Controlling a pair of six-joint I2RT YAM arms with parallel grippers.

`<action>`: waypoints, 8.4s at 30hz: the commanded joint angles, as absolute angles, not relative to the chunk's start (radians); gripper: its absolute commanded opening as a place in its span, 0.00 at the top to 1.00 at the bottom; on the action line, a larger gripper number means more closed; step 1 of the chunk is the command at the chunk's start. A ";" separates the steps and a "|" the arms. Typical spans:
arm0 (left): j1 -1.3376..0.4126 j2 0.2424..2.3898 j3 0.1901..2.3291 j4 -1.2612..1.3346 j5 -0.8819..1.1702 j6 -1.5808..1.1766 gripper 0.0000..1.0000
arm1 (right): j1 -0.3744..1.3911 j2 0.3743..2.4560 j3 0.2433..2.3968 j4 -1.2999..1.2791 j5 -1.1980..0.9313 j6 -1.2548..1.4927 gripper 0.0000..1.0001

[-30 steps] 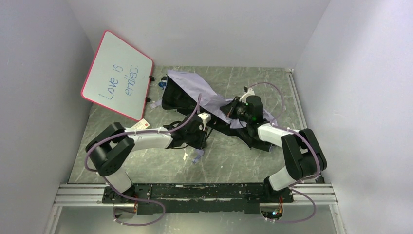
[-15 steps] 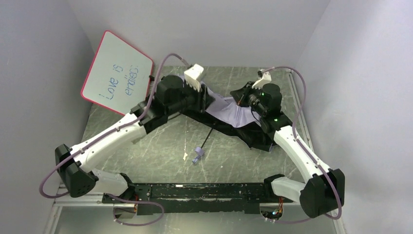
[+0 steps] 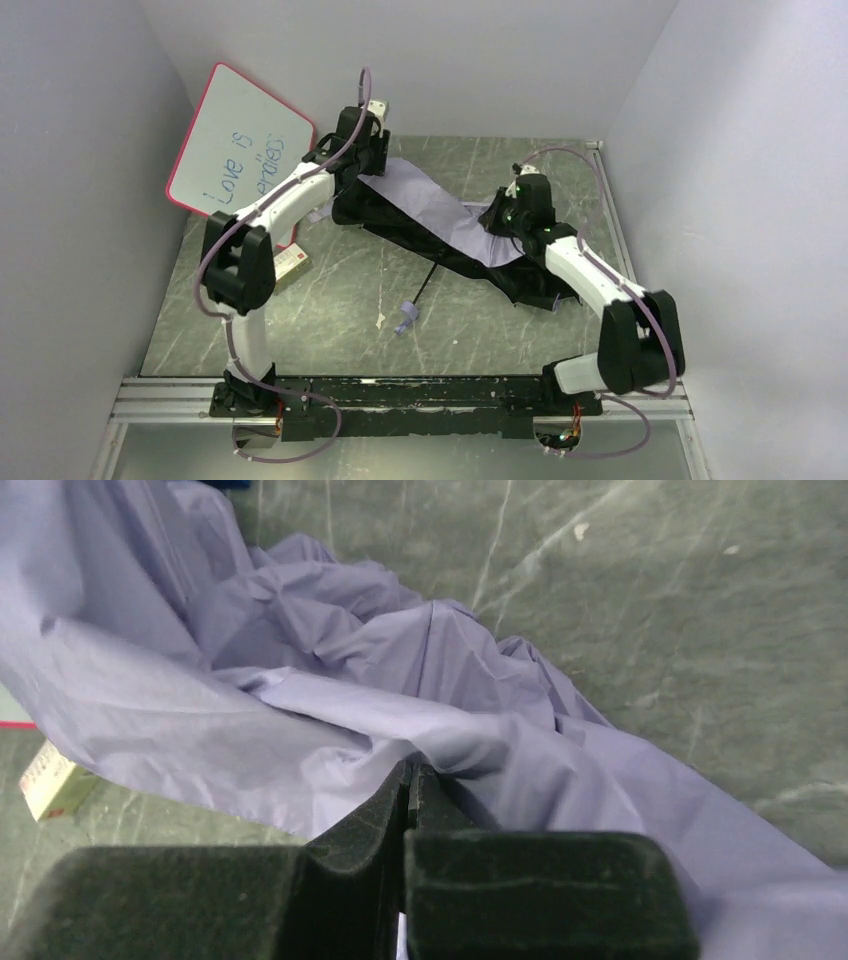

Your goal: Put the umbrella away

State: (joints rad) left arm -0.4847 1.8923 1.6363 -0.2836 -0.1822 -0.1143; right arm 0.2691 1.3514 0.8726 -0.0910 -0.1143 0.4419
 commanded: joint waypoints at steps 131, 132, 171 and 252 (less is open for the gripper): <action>-0.638 1.973 1.537 -0.446 0.117 -0.142 0.65 | 0.266 1.276 0.707 -0.526 0.263 0.738 0.85; -0.639 1.993 1.539 -0.443 0.128 -0.146 0.66 | 0.266 1.284 0.699 -0.521 0.245 0.739 0.86; -0.622 1.983 1.809 -0.398 0.156 -0.182 0.69 | 0.496 1.037 0.654 -0.563 0.276 0.831 0.92; -0.844 1.855 1.148 -0.165 -0.173 -0.463 0.95 | 0.437 1.552 0.811 -0.266 -0.005 0.505 0.93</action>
State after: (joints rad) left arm -0.8444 1.8084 1.0359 -0.1738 -0.2142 -0.5190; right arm 0.4366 1.5768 0.8242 -0.2363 -0.0330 0.4828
